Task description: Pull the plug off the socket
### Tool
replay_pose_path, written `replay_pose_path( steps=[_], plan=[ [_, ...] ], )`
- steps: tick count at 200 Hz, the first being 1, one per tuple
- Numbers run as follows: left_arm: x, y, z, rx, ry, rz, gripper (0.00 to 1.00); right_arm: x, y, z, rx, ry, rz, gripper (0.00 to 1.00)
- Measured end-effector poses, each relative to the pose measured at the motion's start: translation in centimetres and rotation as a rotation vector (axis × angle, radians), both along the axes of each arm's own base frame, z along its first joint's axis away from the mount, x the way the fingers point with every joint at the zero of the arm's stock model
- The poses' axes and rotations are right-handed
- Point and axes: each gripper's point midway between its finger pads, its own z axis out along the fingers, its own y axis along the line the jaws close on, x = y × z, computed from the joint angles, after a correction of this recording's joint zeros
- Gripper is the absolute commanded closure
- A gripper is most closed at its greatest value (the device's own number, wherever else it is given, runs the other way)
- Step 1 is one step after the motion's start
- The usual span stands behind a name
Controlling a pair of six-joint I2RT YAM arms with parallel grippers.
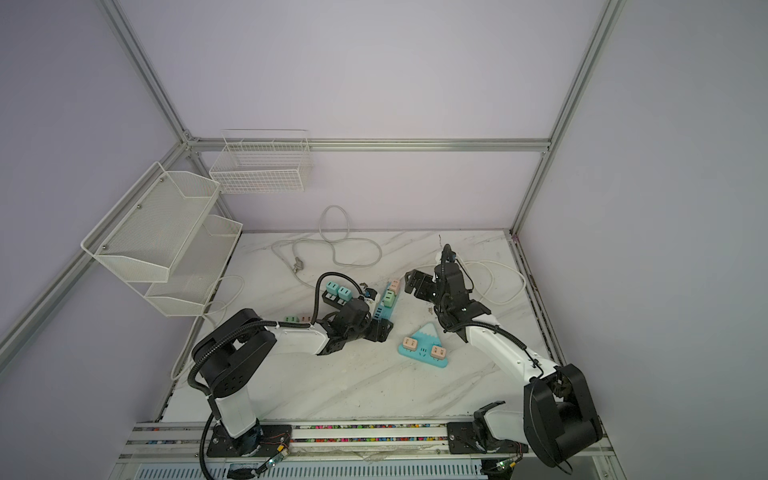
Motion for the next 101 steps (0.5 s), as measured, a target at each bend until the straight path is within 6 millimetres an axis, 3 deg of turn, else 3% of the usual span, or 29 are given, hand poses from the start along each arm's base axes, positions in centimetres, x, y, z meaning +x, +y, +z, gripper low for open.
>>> replay_pose_path(
  steps=[30, 71, 101],
  plan=[
    [0.3, -2.1, 0.1, -0.023, -0.018, -0.028, 0.19, 0.0, -0.4, 0.0, -0.005, 0.013, -0.008, 0.03],
    [-0.1, -6.2, 0.2, -0.048, -0.039, -0.087, 0.2, 1.1, -1.2, 1.8, 0.012, -0.006, -0.029, 0.03],
    [-0.3, -7.9, 0.3, -0.064, -0.047, -0.113, 0.2, 1.7, -2.3, 2.0, 0.015, 0.002, -0.052, 0.03]
  ],
)
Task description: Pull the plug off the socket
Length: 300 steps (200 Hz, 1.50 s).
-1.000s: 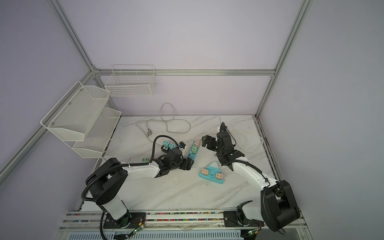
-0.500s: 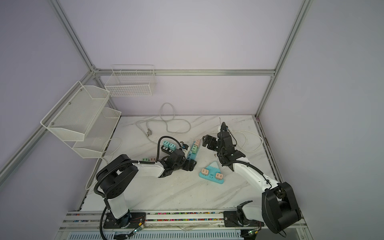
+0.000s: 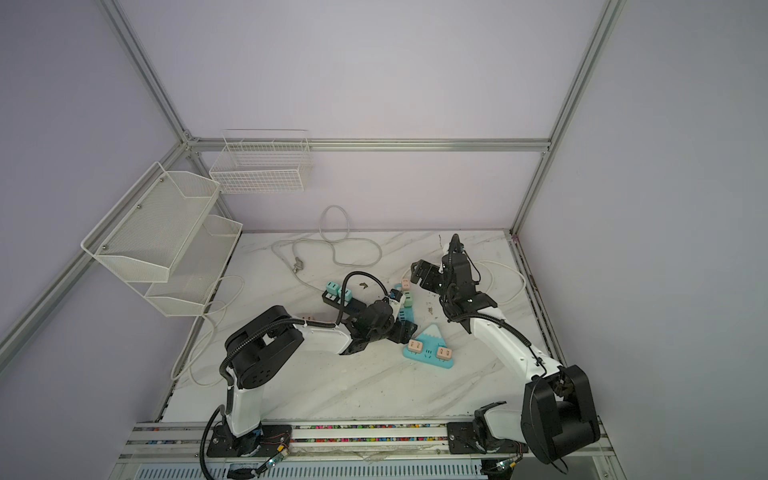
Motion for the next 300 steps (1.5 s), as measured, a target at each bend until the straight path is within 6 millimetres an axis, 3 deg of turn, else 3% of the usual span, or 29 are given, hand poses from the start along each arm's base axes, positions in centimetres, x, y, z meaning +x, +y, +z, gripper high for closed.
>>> replay_pose_path(
  steps=[42, 100, 131, 160, 211, 237, 271, 300],
  plan=[
    [0.2, -0.1, 0.7, -0.01, -0.015, 0.007, 0.2, -0.1, -0.9, -0.7, -0.022, 0.026, -0.004, 0.02],
    [0.9, 1.4, 8.7, -0.114, -0.136, 0.07, 0.23, 0.7, -1.2, -1.2, -0.112, 0.049, 0.004, 0.02],
    [1.9, 3.0, 10.0, -0.135, -0.137, 0.124, 0.26, 0.9, -0.5, -3.5, -0.161, 0.111, 0.03, 0.03],
    [3.0, 4.9, 9.2, -0.137, -0.086, 0.191, 0.31, 0.3, 0.5, -5.7, -0.223, 0.168, 0.068, 0.05],
    [3.6, 6.8, 6.9, -0.142, 0.04, 0.272, 0.41, 0.2, 1.8, -7.2, -0.302, 0.199, 0.121, 0.15],
    [3.6, 7.2, 4.0, -0.122, 0.127, 0.299, 0.46, 0.2, 2.1, -8.2, -0.34, 0.211, 0.136, 0.21],
    [3.2, 8.1, -0.4, -0.068, 0.238, 0.335, 0.49, 0.0, 2.7, -9.6, -0.365, 0.237, 0.16, 0.21],
    [3.8, 7.4, 0.3, -0.1, 0.245, 0.332, 0.5, -0.1, 3.4, -10.8, -0.384, 0.257, 0.176, 0.25]
  ],
)
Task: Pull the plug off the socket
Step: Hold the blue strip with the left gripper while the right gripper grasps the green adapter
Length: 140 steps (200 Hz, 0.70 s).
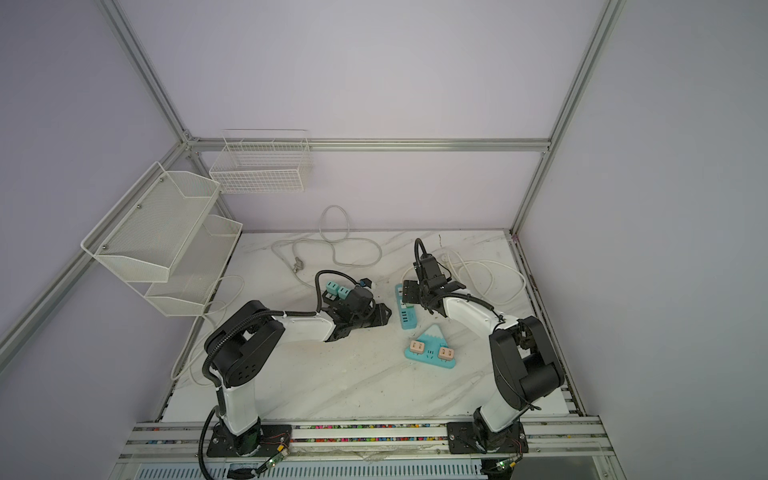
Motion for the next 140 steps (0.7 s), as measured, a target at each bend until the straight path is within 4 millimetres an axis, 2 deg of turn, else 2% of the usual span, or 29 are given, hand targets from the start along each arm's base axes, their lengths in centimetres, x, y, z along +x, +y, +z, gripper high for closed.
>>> replay_pose_path(
  steps=[57, 93, 140],
  plan=[
    [0.6, -1.2, 0.3, -0.038, 0.007, -0.007, 0.51, 0.2, 0.6, -1.6, -0.037, 0.022, 0.004, 0.35],
    [0.9, -1.9, -0.5, -0.046, 0.032, -0.007, 0.53, 0.4, 0.8, -1.9, -0.049, 0.024, 0.004, 0.37],
    [1.4, -2.7, 0.0, -0.067, 0.027, -0.02, 0.53, 0.5, 1.4, -2.8, -0.062, 0.04, 0.013, 0.41]
  ],
)
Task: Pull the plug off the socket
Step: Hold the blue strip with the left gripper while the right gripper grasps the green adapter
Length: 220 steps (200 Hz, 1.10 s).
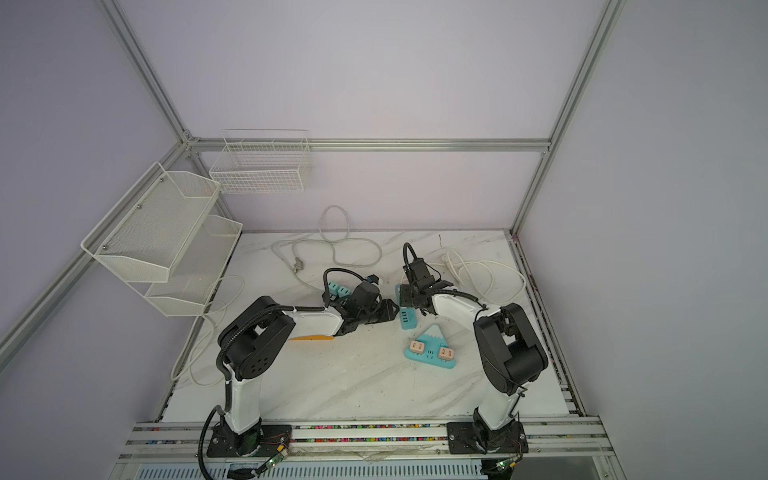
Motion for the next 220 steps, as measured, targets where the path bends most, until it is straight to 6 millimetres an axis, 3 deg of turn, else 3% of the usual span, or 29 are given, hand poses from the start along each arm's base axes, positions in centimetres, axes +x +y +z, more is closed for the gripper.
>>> replay_pose_path(
  steps=[129, 220],
  plan=[
    [0.7, -1.1, 0.0, -0.034, 0.001, -0.025, 0.62, 0.1, 0.2, -1.8, -0.052, 0.026, 0.016, 0.53],
    [0.8, -1.3, 0.0, -0.042, -0.002, -0.031, 0.63, 0.2, 0.6, -2.1, -0.067, 0.028, 0.044, 0.72]
  ],
)
